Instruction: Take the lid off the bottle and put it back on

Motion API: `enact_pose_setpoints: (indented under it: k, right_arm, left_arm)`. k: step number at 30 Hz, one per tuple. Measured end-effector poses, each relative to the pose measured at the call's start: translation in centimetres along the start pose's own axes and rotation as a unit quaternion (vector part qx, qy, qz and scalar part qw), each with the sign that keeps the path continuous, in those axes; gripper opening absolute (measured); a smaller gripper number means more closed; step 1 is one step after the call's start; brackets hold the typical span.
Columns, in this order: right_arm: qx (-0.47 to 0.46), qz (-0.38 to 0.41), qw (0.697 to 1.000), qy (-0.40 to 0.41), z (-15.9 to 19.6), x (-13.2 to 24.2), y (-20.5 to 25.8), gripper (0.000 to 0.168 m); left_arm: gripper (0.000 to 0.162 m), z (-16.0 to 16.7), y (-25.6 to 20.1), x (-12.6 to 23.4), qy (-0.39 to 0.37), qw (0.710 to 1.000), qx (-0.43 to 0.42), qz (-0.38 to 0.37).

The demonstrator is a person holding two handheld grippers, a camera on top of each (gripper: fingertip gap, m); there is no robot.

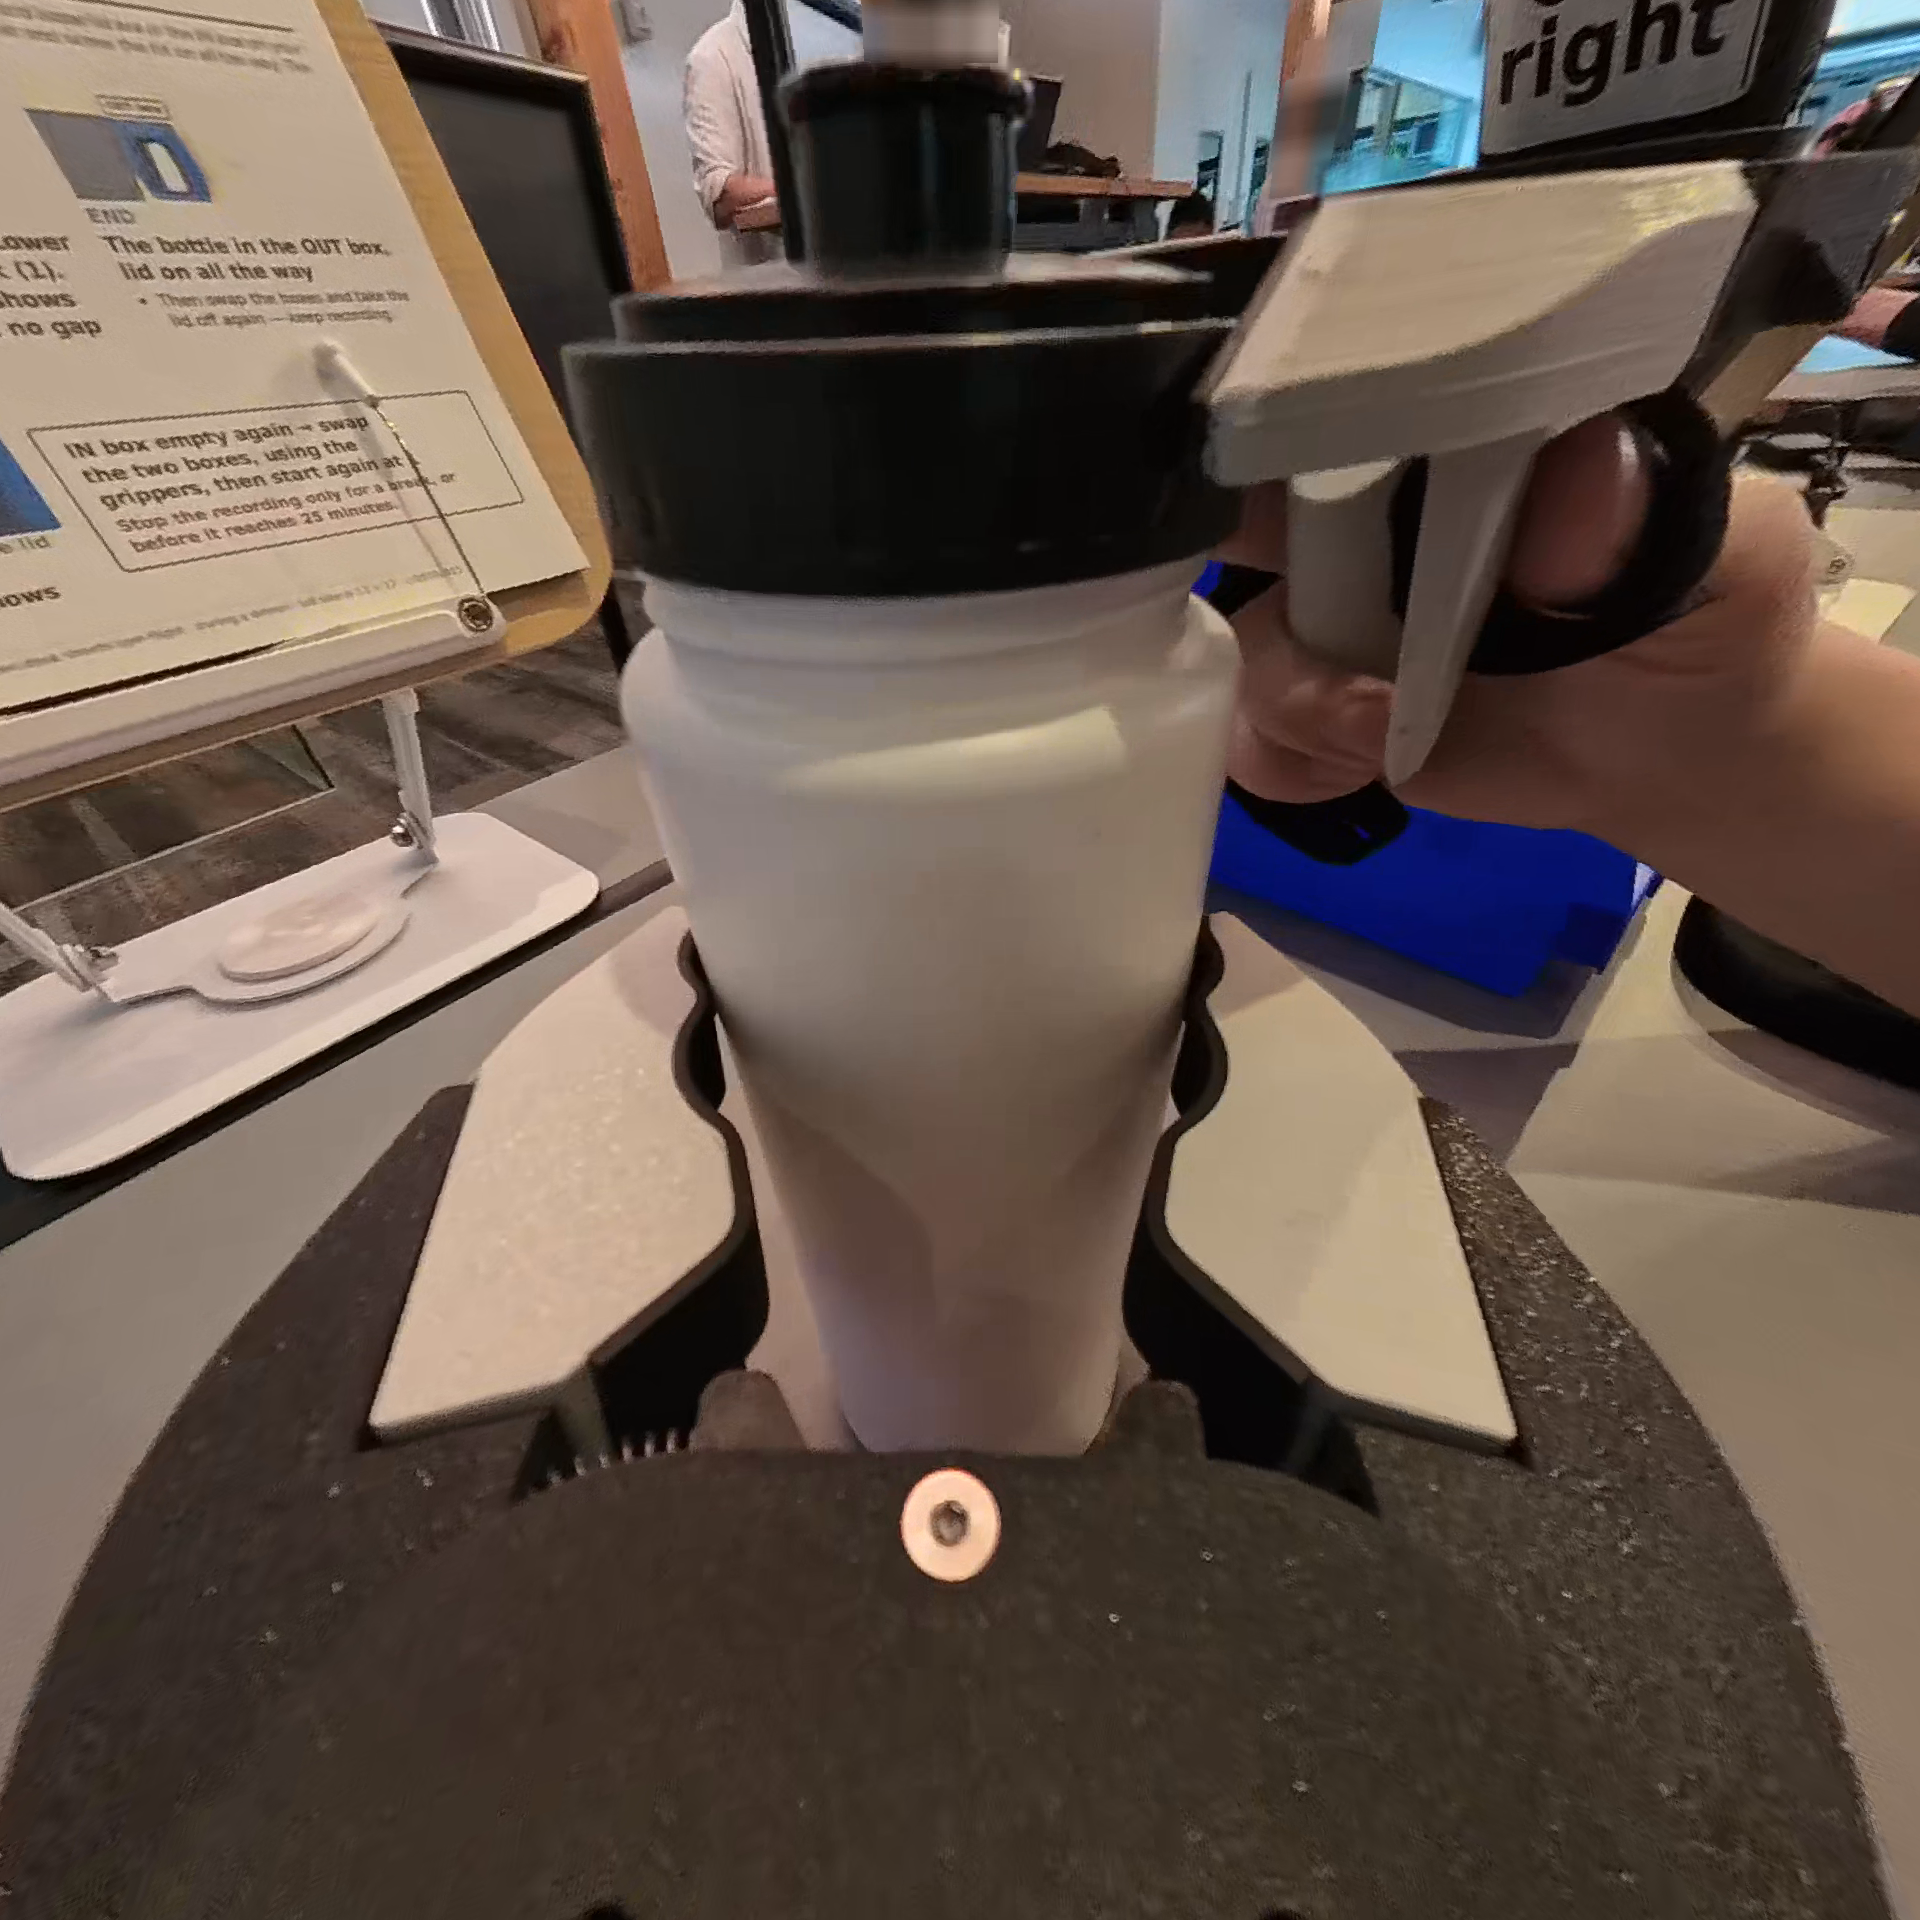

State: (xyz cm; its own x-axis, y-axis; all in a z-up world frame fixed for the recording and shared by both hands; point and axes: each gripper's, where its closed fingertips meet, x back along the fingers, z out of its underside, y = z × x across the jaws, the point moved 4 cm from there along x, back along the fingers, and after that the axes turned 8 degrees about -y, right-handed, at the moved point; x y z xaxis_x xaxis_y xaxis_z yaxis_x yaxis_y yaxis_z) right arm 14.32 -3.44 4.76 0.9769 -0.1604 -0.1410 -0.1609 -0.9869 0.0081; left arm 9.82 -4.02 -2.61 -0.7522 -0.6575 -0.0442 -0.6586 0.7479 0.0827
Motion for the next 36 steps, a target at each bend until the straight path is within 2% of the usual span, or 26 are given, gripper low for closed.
enact_pose_setpoints:
  k: [6, 12, 16, 19, 21, 24, 28, 33, 36]
  right_arm:
    - [0.026, 0.029, 0.999, 0.01, 0.0, 0.0, 0.2, 0.069]
    - [0.006, 0.113, 0.994, 0.007, 0.3, -0.4, -0.3, 0.069]
    - [0.028, 0.142, 0.989, 0.014, 0.3, -0.4, 0.1, 0.069]
    - [0.01, 0.106, 0.994, 0.014, -0.1, 0.2, 0.4, 0.071]
    - [-0.011, 0.055, 0.998, 0.01, -0.9, 1.1, 0.6, 0.081]
    - [-0.032, 0.003, 0.999, 0.01, -2.0, 2.9, 0.3, 0.081]
    - [-0.039, -0.056, 0.996, 0.052, -1.3, 4.1, 0.7, 0.081]
    - [-0.05, -0.059, 0.995, 0.061, -0.7, 3.3, 1.4, 0.08]
    - [-0.086, -0.056, 0.993, 0.058, -0.3, 2.6, 1.1, 0.081]
  left_arm:
    - [0.086, 0.0, 0.1, 0.0, 0.007, 1.0, 0.001, 0.004]
    - [0.086, 0.1, 0.7, -0.3, 0.012, 1.0, 0.015, -0.019]
    - [0.086, 0.1, 0.7, -0.4, 0.01, 1.0, 0.008, -0.016]
    - [0.086, 0.1, 0.5, -0.4, -0.004, 0.999, 0.008, 0.035]
    - [0.085, 0.1, 0.4, -0.4, -0.01, 0.997, 0.018, 0.075]
    - [0.085, 0.0, -0.2, -0.2, -0.023, 0.989, 0.049, 0.135]
    - [0.085, 0.0, -1.4, 0.1, -0.033, 0.98, 0.044, 0.189]
    - [0.085, -0.1, -2.3, 0.3, -0.039, 0.972, 0.044, 0.229]
    - [0.085, -0.2, -2.8, 0.3, -0.028, 0.967, 0.054, 0.247]
